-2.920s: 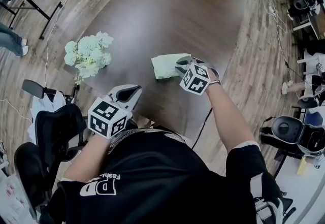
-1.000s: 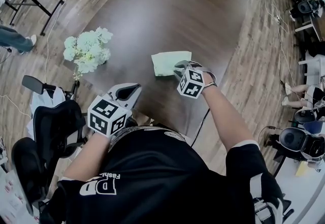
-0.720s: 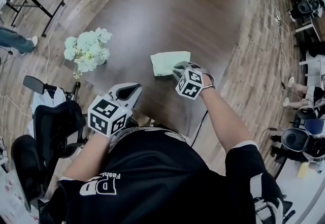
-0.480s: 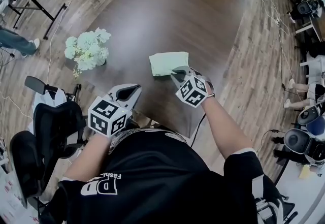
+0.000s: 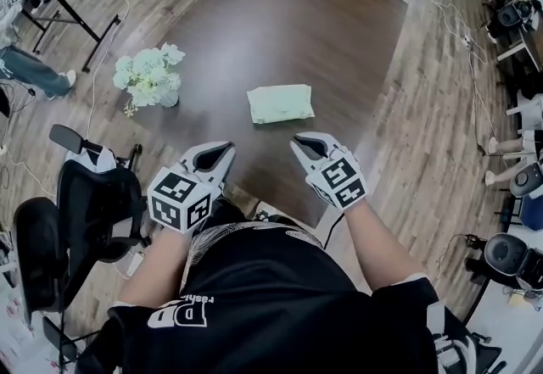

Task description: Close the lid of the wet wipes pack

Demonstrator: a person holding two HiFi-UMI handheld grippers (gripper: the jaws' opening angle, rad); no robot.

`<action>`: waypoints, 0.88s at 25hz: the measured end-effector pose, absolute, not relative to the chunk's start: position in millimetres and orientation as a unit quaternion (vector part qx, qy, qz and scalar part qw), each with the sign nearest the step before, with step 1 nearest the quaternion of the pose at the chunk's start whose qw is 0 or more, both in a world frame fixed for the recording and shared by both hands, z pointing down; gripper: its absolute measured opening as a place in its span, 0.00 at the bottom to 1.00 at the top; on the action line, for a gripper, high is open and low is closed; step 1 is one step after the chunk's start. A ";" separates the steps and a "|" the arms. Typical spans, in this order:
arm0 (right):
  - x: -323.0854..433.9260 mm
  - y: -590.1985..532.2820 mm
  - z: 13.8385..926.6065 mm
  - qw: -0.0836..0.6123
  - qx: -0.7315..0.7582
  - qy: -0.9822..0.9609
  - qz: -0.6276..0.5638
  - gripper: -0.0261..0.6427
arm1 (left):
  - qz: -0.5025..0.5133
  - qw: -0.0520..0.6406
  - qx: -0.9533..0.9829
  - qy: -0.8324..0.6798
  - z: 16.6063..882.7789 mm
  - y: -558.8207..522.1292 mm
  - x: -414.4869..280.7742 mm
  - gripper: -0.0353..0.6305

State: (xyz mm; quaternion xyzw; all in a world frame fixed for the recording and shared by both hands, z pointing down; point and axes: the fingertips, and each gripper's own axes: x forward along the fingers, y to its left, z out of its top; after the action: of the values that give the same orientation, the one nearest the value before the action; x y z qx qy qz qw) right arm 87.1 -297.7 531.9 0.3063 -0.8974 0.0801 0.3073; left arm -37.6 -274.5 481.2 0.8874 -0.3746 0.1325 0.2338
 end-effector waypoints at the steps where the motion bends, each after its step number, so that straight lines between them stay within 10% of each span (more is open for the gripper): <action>1: 88.4 -292.3 525.6 0.286 0.310 -0.902 0.093 0.07 | 0.130 0.233 0.886 -0.378 479.6 -270.4 -37.5 0.08; 10: 81.4 -243.4 477.3 0.097 0.331 -0.913 0.217 0.05 | 0.114 0.207 0.900 -0.367 456.7 -247.5 -32.1 0.08; 22: 41.0 -176.0 464.3 0.075 0.396 -0.888 0.221 0.05 | 0.110 0.182 0.925 -0.315 437.9 -188.7 -63.8 0.08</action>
State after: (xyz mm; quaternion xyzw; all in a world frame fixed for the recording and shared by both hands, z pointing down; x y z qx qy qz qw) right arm 41.0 -176.0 464.3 0.3961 -0.8880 0.2213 0.0749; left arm -63.8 -188.7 437.9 0.9250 -0.3148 0.1097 0.1823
